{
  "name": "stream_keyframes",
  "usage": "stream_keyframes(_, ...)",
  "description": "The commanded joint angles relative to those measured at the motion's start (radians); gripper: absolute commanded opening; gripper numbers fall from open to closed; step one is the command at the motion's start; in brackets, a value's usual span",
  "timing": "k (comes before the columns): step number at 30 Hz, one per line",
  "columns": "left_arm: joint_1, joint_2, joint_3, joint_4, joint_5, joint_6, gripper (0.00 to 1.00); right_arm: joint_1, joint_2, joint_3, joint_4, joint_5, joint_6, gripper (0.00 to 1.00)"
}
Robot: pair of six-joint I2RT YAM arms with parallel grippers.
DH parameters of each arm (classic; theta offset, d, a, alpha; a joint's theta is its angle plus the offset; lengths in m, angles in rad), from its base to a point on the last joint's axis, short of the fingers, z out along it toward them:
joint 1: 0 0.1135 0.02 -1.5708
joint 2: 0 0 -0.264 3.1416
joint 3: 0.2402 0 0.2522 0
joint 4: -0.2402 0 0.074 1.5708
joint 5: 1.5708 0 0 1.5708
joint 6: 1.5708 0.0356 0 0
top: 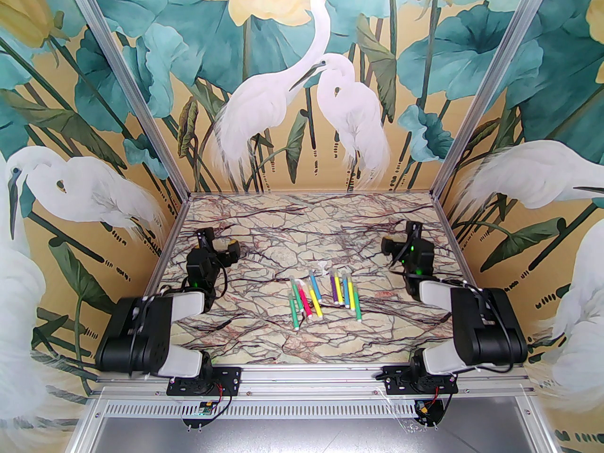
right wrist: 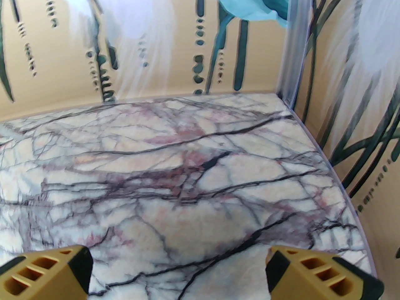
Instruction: Open the pen caps
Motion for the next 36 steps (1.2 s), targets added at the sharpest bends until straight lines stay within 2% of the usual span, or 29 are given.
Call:
stream_keyframes(1,0.004,-0.123,0.05,-0.189,-0.041,-0.028,1.0,0.042,-0.079,0.109,-0.33,0.065,0.047,0.99)
stream_keyframes(4,-0.006,-0.198,0.088,-0.3,-0.023,-0.042,1.0,0.107,-0.08,0.25,-0.622,0.125,0.081,1.0)
stream_keyframes(7,-0.038,-0.202,0.144,-0.409,-0.004,-0.06,1.0,0.179,-0.071,0.358,-0.841,0.165,0.117,0.98)
stream_keyframes(9,-0.072,-0.195,0.173,-0.456,0.019,-0.061,1.0,0.212,-0.072,0.403,-0.955,0.149,0.153,0.96)
stream_keyframes(14,-0.17,-0.195,0.236,-0.588,-0.011,-0.069,1.0,0.276,-0.096,0.45,-1.171,0.038,0.234,0.88)
stream_keyframes(16,-0.196,-0.2,0.256,-0.626,0.029,-0.083,1.0,0.304,-0.106,0.458,-1.237,0.005,0.249,0.87)
stream_keyframes(21,-0.234,-0.176,0.324,-0.702,0.178,-0.123,1.0,0.354,-0.1,0.486,-1.373,-0.082,0.264,0.83)
stream_keyframes(22,-0.24,-0.169,0.34,-0.716,0.184,-0.127,1.0,0.364,-0.096,0.49,-1.397,-0.103,0.264,0.78)
stream_keyframes(28,-0.255,-0.183,0.349,-0.707,0.216,-0.115,1.0,0.405,-0.089,0.455,-1.447,-0.18,0.287,0.64)
stream_keyframes(36,-0.255,-0.185,0.34,-0.702,0.214,-0.109,1.0,0.46,-0.058,0.397,-1.466,-0.193,0.345,0.54)
